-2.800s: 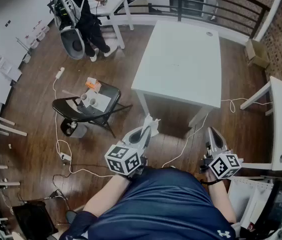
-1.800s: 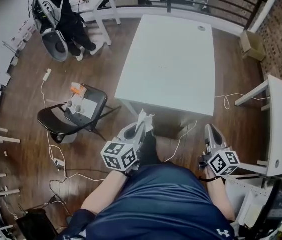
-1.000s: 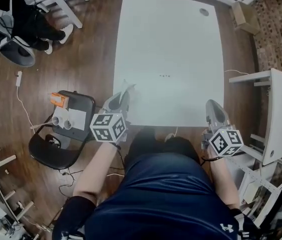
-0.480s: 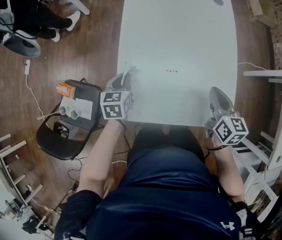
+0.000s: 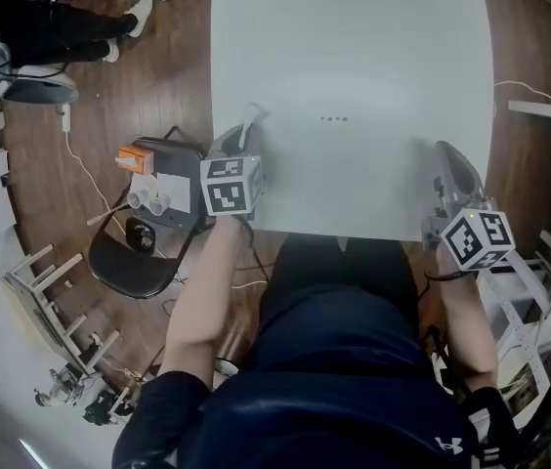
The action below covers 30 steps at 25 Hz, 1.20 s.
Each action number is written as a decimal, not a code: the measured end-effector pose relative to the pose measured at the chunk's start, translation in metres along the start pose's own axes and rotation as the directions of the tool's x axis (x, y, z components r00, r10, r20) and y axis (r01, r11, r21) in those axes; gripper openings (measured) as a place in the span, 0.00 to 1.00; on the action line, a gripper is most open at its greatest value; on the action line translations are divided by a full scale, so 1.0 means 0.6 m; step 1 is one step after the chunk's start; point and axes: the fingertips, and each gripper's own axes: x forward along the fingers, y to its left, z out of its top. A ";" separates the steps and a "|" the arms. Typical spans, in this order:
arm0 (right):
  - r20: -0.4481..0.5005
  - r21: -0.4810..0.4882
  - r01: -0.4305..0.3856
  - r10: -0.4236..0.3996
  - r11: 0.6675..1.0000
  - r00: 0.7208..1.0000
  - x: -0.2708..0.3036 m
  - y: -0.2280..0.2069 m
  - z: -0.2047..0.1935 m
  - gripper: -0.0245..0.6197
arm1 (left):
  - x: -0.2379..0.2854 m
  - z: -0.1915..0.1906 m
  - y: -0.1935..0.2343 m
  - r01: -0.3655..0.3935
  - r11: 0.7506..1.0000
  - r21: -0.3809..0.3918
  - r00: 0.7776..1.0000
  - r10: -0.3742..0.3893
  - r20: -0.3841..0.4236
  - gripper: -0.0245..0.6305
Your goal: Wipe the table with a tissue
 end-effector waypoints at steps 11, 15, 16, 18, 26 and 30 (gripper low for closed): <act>-0.039 0.021 -0.072 0.072 0.997 0.997 0.033 0.027 -0.015 0.05 | 0.007 -0.013 -0.023 0.012 0.999 -0.039 0.999 -0.013 -0.032 0.05; -0.059 0.031 -0.089 0.091 0.996 0.994 0.030 0.036 -0.027 0.05 | 0.004 -0.013 -0.046 0.034 0.999 -0.035 0.999 -0.035 -0.028 0.05; -0.063 0.032 -0.092 0.093 0.995 0.994 0.030 0.038 -0.030 0.05 | 0.004 -0.015 -0.050 0.036 0.999 -0.033 0.999 -0.037 -0.027 0.05; -0.065 0.030 -0.097 0.099 0.995 0.993 0.028 0.038 -0.036 0.05 | 0.007 -0.022 -0.055 0.036 0.999 -0.026 0.999 -0.037 -0.027 0.05; -0.063 0.041 -0.085 0.088 0.996 0.994 0.023 0.019 -0.036 0.05 | 0.011 -0.017 -0.088 0.064 0.997 -0.034 0.997 -0.066 -0.032 0.05; -0.060 0.043 -0.088 0.090 0.995 0.994 0.020 0.012 -0.039 0.05 | 0.013 -0.011 -0.099 0.072 0.997 -0.029 0.997 -0.072 -0.033 0.05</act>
